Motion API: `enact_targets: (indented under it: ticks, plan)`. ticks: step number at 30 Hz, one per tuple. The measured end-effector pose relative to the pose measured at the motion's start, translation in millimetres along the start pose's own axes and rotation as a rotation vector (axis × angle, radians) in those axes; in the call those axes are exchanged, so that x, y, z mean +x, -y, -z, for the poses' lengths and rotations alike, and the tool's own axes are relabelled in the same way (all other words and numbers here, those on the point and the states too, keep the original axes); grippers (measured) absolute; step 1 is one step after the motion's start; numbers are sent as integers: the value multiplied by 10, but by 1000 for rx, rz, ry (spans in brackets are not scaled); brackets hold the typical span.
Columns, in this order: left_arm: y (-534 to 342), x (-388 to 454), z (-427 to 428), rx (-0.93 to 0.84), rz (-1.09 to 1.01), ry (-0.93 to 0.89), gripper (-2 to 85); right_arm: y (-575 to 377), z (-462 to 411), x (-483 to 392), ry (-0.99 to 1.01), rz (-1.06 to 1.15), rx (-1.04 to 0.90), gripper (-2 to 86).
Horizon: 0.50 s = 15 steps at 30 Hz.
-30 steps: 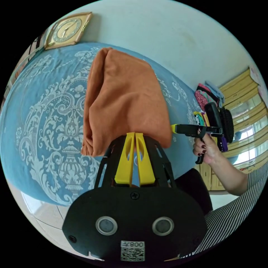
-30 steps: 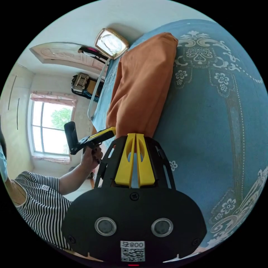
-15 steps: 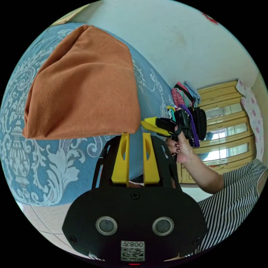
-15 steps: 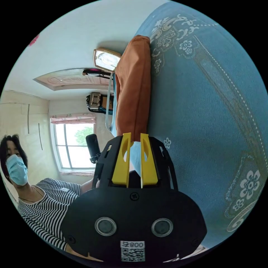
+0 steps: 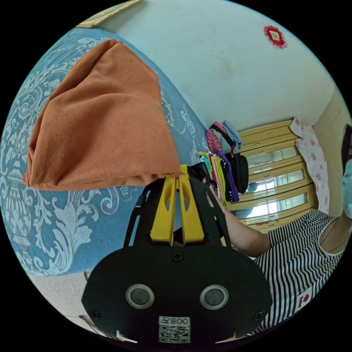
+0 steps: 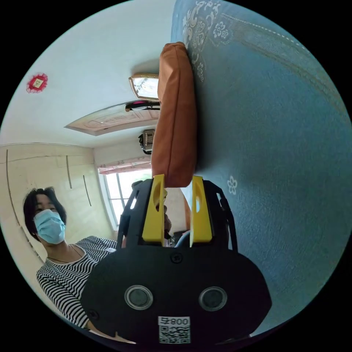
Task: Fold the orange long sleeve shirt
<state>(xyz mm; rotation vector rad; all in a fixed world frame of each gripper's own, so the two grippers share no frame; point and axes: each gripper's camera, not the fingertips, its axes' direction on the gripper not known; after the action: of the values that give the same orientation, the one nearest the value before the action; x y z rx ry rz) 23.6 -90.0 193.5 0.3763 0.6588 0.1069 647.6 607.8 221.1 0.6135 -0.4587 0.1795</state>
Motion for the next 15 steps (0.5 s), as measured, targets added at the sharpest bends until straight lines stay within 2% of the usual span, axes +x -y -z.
enact_targets:
  ticks: [8,15]
  plan:
    - [115,8,293,-3,-1,-25,16,49,-289,234,64,-5,1,133]
    - [62,-76,747,8,14,-69,14,58,-466,380,-5,-31,5,89]
